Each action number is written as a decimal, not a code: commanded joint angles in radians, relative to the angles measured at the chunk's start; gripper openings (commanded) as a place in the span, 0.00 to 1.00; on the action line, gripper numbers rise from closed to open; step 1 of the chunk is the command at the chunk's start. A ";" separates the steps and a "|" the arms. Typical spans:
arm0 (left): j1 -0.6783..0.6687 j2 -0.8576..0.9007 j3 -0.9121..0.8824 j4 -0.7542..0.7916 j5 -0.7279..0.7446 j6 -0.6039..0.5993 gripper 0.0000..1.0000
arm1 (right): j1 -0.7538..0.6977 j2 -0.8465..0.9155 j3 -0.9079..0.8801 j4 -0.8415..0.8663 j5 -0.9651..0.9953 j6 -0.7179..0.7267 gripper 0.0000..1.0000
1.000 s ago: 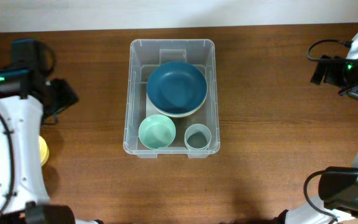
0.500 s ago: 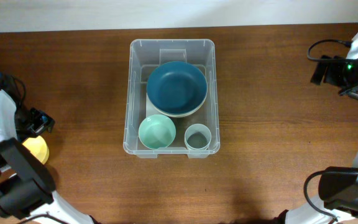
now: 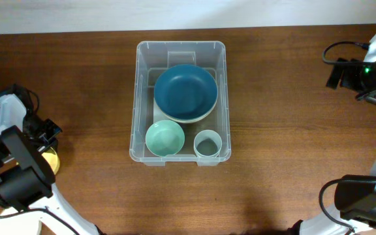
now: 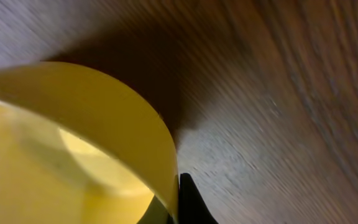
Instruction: Pack container
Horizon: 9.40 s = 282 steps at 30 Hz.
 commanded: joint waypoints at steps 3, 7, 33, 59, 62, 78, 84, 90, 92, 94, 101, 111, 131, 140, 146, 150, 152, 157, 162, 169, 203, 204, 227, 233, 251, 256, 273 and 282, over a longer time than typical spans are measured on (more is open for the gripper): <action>-0.066 -0.031 0.095 -0.050 0.023 0.025 0.01 | 0.000 -0.031 -0.002 -0.001 -0.009 -0.003 0.99; -0.147 -0.110 0.196 -0.087 0.024 0.028 0.01 | 0.000 -0.031 -0.002 -0.001 -0.009 -0.003 0.99; -1.071 -0.327 0.209 -0.162 0.051 -0.097 0.01 | 0.000 -0.031 -0.002 0.000 0.002 -0.003 0.99; -1.059 -0.364 0.191 -0.119 -0.064 -0.120 0.40 | 0.000 -0.031 -0.002 0.000 0.002 -0.003 0.99; -1.030 -0.409 0.191 -0.107 -0.053 -0.120 0.37 | 0.000 -0.031 -0.002 0.000 0.002 -0.003 0.99; -1.040 -0.169 0.190 -0.015 -0.037 -0.112 0.17 | 0.001 -0.031 -0.002 -0.008 0.001 -0.003 0.99; -1.027 -0.104 0.190 -0.014 -0.037 -0.093 0.12 | 0.000 -0.031 -0.002 -0.007 0.001 -0.003 0.99; -1.027 -0.071 0.190 -0.012 -0.037 -0.093 0.11 | 0.000 -0.031 -0.002 -0.007 0.001 -0.003 0.99; -1.027 -0.067 0.190 -0.011 -0.037 -0.093 0.11 | 0.000 -0.031 -0.002 -0.007 0.002 -0.003 0.99; -1.027 -0.061 0.190 -0.010 -0.037 -0.093 0.05 | 0.000 -0.031 -0.002 -0.007 0.002 -0.003 0.99; -1.027 -0.014 0.189 -0.023 -0.037 -0.093 0.01 | 0.000 -0.031 -0.002 -0.007 0.002 -0.003 0.99; -1.025 -0.123 0.254 -0.104 -0.094 -0.077 0.01 | 0.000 -0.031 -0.002 -0.005 0.002 -0.003 0.99; -0.349 -0.634 0.260 -0.495 -0.194 -0.474 0.27 | 0.000 -0.031 -0.002 0.000 0.002 -0.003 0.99; 0.049 -0.725 0.055 -0.486 -0.203 -0.476 0.51 | 0.001 -0.031 -0.002 0.000 0.001 -0.003 0.99; 0.223 -0.724 -0.198 -0.347 -0.203 -0.476 0.59 | 0.001 -0.031 -0.002 -0.001 0.001 -0.003 0.99; 0.321 -0.724 -0.360 -0.224 -0.202 -0.476 0.60 | 0.001 -0.031 -0.002 -0.003 0.000 -0.003 0.99; 0.364 -0.724 -0.429 -0.163 -0.203 -0.475 0.60 | 0.001 -0.031 -0.002 -0.003 -0.003 -0.003 0.99; 0.431 -0.719 -0.558 -0.018 -0.239 -0.446 0.61 | 0.001 -0.031 -0.002 -0.003 -0.006 -0.003 0.99; 0.437 -0.665 -0.585 0.060 -0.244 -0.383 0.65 | 0.001 -0.031 -0.002 -0.003 -0.006 -0.003 0.99; 0.437 -0.597 -0.585 0.106 -0.328 -0.381 0.78 | 0.000 -0.031 -0.002 -0.004 -0.006 -0.003 0.99; 0.451 -0.415 -0.600 0.293 -0.259 -0.381 0.01 | 0.000 -0.031 -0.002 -0.003 0.006 -0.003 0.99; 0.451 -0.415 -0.600 0.294 -0.244 -0.381 0.01 | 0.000 -0.031 -0.002 -0.003 0.006 -0.003 0.99; -0.027 -0.681 -0.092 0.072 0.066 -0.167 0.00 | 0.000 -0.031 -0.002 -0.003 0.006 -0.003 0.99; -0.370 -0.687 0.053 0.040 0.061 -0.054 0.01 | 0.000 -0.031 -0.002 -0.003 0.006 -0.003 0.99; -1.081 -0.525 0.065 0.025 0.016 0.264 0.01 | 0.000 -0.031 -0.002 -0.005 0.005 -0.003 0.99; -1.087 -0.428 0.065 -0.059 0.020 0.150 0.01 | 0.000 -0.031 -0.002 -0.008 0.005 -0.003 0.99; -1.087 -0.277 0.061 -0.089 0.122 0.130 0.41 | 0.000 -0.031 -0.002 -0.008 -0.003 -0.003 0.99; -1.059 -0.344 0.182 -0.143 0.059 0.094 0.57 | 0.001 -0.031 -0.002 0.004 -0.003 -0.003 0.95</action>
